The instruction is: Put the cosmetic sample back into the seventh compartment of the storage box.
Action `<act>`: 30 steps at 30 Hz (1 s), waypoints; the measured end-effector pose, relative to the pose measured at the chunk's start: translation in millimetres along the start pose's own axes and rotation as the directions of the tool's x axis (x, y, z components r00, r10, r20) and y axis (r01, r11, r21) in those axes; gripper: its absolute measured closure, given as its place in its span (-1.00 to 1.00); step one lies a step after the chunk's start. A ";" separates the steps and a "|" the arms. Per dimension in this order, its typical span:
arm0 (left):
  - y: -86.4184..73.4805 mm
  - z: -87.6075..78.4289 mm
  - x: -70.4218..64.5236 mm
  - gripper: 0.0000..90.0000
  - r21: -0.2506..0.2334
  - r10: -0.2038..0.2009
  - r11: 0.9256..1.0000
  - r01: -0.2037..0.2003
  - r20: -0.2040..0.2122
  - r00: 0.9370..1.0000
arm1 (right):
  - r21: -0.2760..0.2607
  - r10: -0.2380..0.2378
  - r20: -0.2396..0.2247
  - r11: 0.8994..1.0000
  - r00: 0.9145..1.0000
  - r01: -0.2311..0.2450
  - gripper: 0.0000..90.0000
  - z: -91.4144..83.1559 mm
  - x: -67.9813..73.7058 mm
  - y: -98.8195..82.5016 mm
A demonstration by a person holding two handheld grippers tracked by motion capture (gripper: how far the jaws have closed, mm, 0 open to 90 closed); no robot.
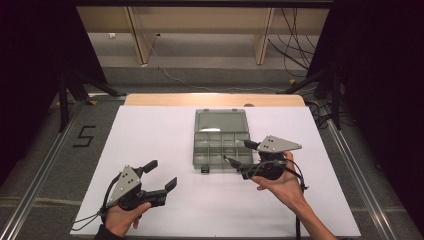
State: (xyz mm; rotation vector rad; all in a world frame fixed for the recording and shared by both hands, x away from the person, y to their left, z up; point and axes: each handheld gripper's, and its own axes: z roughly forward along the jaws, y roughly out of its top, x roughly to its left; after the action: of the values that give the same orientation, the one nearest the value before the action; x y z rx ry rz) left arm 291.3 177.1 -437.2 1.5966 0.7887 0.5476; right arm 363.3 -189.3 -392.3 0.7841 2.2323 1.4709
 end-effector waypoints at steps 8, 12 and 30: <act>-0.1 0.2 0.5 -0.65 0.004 0.002 1.000 -0.002 -0.001 1.000 | -0.026 0.008 -0.009 1.000 1.000 -0.008 -0.52 -5.2 3.2 -2.8; 0.0 0.1 0.3 -0.65 0.002 0.002 1.000 -0.002 -0.002 1.000 | -0.023 0.014 -0.009 1.000 1.000 -0.014 -0.53 -8.2 4.4 -4.5; -0.3 0.4 0.6 -0.65 0.007 0.007 1.000 -0.007 0.002 1.000 | -0.068 0.033 0.010 0.997 0.999 -0.032 -0.59 -21.5 8.6 -19.0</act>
State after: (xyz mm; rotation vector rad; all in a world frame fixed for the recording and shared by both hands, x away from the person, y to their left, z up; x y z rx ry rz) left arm 291.9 177.3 -437.6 1.6070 0.7844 0.5489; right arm 339.5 -205.3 -401.1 0.8083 2.1589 1.5456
